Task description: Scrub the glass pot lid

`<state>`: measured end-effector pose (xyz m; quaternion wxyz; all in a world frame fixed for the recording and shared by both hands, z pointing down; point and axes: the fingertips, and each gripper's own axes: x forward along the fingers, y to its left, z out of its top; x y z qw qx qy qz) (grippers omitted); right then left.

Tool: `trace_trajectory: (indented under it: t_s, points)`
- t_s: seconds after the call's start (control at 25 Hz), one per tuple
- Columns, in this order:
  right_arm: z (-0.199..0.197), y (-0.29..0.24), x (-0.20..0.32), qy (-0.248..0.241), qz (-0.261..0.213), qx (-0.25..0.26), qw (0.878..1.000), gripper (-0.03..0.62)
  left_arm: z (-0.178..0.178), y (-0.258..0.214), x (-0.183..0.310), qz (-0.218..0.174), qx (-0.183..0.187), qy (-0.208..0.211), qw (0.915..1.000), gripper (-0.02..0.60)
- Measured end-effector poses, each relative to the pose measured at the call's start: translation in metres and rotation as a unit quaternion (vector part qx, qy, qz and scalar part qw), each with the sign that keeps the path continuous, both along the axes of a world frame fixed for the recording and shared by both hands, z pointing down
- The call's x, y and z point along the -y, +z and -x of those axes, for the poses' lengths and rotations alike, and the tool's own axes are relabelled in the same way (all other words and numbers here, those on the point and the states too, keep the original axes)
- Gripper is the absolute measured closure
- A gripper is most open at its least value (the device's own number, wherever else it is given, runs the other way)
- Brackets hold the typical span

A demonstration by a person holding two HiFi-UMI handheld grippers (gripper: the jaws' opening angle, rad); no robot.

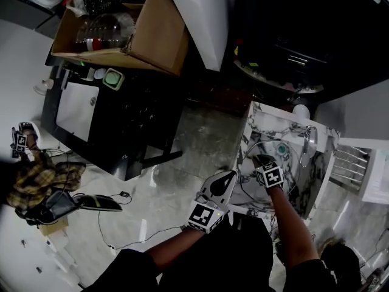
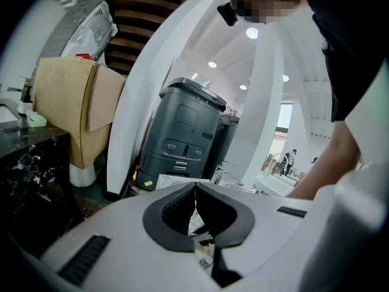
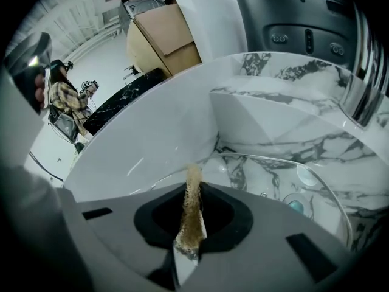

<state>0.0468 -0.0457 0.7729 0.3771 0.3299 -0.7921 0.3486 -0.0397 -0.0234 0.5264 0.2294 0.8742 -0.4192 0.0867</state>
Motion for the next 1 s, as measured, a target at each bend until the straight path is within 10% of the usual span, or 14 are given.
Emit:
trace_trajectory:
  t_s: [1.0]
  points:
    - [-0.038, 0.002, 0.025, 0.068, -0.031, -0.015, 0.997, 0.537, -0.024, 0.007, -0.006, 0.018, 0.017, 0.01, 0.9996, 0.566]
